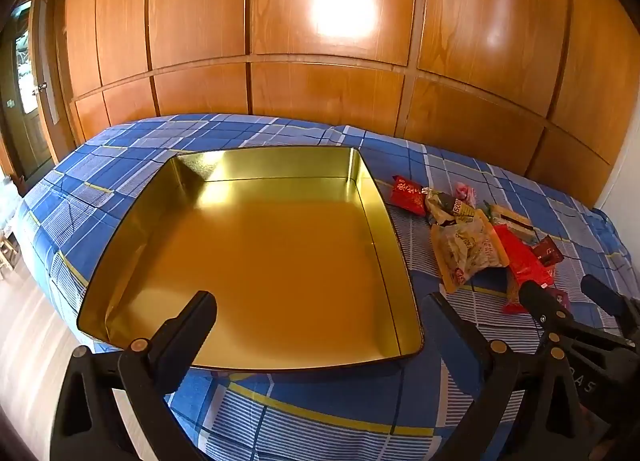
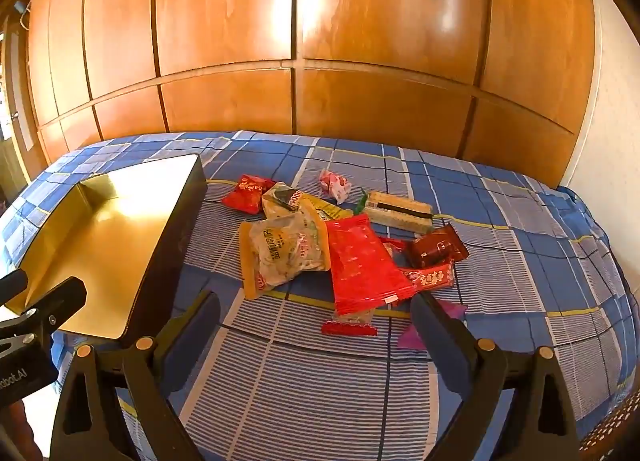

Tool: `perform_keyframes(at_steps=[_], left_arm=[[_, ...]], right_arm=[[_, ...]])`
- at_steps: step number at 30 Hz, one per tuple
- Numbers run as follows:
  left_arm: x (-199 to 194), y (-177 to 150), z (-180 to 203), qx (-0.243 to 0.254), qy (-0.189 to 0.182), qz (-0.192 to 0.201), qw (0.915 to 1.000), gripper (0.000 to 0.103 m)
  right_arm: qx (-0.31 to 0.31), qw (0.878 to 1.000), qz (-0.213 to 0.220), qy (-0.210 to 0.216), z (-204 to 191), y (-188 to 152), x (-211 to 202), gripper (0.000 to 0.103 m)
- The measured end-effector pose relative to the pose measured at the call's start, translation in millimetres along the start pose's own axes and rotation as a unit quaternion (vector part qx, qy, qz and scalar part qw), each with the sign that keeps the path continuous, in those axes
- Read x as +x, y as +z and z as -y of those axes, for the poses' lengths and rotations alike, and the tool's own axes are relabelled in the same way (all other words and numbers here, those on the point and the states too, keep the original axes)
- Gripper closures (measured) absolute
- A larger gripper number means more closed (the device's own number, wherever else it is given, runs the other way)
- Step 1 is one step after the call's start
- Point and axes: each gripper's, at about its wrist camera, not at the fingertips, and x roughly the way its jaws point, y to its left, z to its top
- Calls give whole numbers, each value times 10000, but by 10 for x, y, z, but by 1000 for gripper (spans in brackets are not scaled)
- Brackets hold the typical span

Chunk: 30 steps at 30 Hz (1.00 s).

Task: Organize snacks

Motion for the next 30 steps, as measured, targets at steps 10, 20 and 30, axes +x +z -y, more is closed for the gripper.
perform_keyframes(at_steps=[10, 20, 30], left_arm=[[-30, 1, -14, -32, 5, 16, 10000, 0], [-47, 8, -2, -25, -11, 33, 10000, 0], [-64, 8, 26, -7, -8, 48, 10000, 0]], right_arm=[[-42, 10000, 6, 65, -21, -8, -19, 5], [-115, 9999, 57, 27, -35, 25, -34, 5], [-47, 9999, -62, 77, -15, 29, -43, 5]])
